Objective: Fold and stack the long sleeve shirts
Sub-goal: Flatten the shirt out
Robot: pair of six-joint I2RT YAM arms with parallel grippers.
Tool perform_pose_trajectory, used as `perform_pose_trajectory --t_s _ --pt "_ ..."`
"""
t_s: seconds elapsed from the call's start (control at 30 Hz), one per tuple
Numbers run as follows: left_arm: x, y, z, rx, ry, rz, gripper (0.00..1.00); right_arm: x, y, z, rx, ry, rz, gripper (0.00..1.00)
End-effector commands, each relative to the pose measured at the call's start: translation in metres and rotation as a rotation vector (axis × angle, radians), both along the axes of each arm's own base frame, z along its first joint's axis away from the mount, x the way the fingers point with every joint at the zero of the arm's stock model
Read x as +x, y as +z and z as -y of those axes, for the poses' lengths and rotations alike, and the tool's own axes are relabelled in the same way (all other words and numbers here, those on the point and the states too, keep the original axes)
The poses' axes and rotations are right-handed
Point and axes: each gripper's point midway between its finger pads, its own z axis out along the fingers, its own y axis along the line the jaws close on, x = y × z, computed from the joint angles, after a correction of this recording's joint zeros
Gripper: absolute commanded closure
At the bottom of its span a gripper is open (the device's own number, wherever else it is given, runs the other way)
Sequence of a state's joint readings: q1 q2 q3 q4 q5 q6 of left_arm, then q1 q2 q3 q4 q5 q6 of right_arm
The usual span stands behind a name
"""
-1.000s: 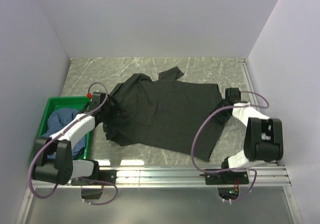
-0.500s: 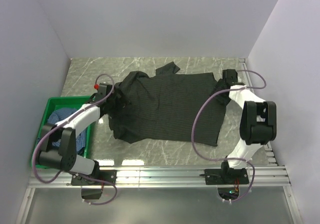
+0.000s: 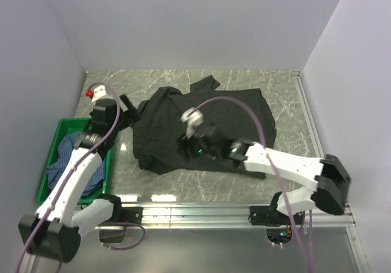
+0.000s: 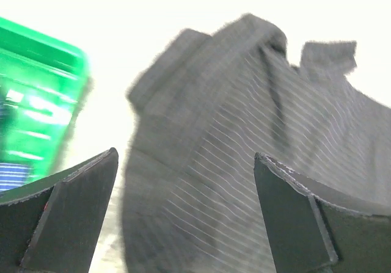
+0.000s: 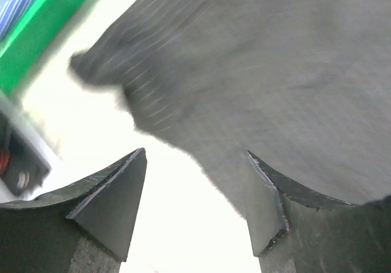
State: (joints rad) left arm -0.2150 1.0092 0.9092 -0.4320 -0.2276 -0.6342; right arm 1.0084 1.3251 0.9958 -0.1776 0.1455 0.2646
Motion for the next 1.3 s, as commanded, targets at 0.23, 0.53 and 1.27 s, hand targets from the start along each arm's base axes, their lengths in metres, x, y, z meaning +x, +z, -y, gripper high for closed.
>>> perform_pose_trajectory --t_s 0.23,0.53,1.27 --pt "-0.031 -0.002 -0.062 0.166 0.239 0.088 0.01 -0.067 -0.064 -0.125 -0.204 0.325 0.099 0.43" --pt "-0.031 -0.011 -0.069 0.164 0.269 0.056 0.01 -0.062 -0.107 -0.163 -0.310 0.367 0.132 0.45" --pt "-0.032 -0.009 -0.068 0.151 0.266 0.064 0.01 -0.032 -0.181 -0.142 -0.518 0.226 0.182 0.75"
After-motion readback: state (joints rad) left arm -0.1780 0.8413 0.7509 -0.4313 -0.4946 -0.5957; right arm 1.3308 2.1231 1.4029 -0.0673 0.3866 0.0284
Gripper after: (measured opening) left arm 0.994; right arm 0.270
